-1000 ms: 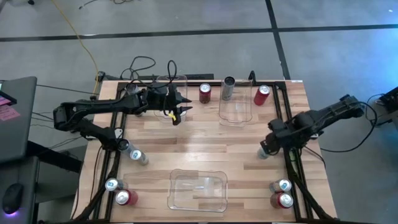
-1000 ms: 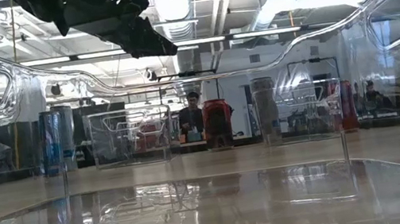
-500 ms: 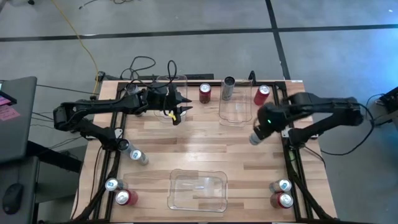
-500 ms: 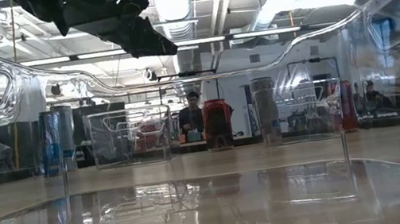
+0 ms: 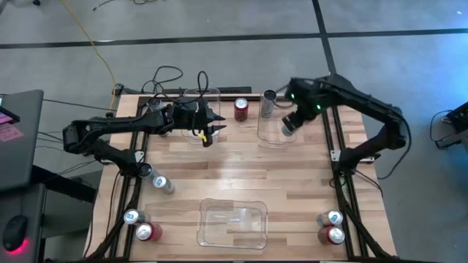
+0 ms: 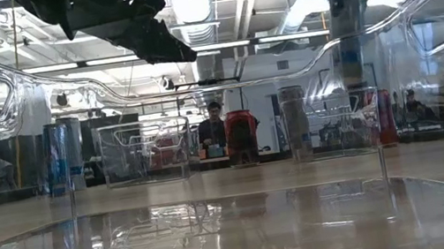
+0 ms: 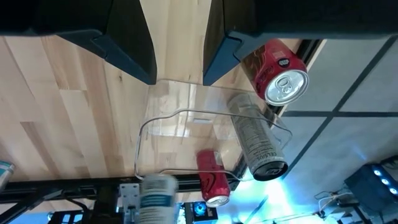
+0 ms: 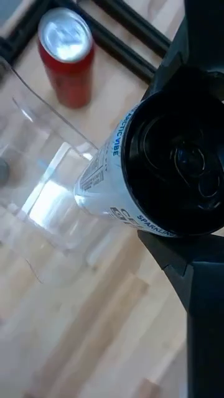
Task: Sort soda cans
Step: Put the bottom right white-blue soda can into the top right transparent bin
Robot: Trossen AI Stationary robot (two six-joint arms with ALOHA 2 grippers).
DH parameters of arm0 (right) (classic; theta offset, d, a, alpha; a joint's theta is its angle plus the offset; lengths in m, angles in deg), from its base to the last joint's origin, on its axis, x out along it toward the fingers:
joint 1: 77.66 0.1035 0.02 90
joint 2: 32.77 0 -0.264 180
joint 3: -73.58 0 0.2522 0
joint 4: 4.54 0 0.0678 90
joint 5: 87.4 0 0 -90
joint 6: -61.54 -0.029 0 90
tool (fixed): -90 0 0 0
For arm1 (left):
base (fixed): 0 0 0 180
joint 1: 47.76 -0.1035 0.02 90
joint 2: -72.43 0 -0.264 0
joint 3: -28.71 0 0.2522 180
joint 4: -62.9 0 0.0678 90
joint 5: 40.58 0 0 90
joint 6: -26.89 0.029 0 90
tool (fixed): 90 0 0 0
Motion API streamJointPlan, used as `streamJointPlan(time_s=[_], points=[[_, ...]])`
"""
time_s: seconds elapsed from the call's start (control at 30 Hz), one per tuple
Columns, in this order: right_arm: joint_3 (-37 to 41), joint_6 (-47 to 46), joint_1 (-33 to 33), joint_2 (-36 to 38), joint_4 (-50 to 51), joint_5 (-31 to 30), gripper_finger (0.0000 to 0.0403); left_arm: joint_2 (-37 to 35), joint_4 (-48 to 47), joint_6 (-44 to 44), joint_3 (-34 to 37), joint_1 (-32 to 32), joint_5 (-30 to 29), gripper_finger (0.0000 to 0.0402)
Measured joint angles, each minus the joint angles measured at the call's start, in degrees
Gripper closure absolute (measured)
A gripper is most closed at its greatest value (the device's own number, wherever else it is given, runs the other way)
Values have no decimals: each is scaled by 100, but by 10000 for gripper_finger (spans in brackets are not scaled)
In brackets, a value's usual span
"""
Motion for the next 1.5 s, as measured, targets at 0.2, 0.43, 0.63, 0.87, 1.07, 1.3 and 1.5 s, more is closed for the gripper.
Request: streamJointPlan(time_s=[0.2,0.43,0.63,0.87,1.07,1.3,1.5], points=[[-12,812,-874,-458,-502,4,142,0,-7,74,0,0,1,273],[-12,1546,-1718,-1039,-956,66,142,0,-8,78,0,0,2,273],[-12,1917,-2140,-1518,-1270,68,142,0,-7,114,0,-26,2,273],[-12,2233,-2218,-1946,-1666,103,142,0,-20,109,0,-96,3,273],[-12,2404,-2216,-2155,-1802,168,142,0,-24,90,0,-120,4,273],[-12,2415,-2216,-2182,-1929,179,140,0,-22,77,0,-120,4,273],[-12,2415,-2216,-2182,-1923,179,108,0,-37,77,0,-120,4,273]])
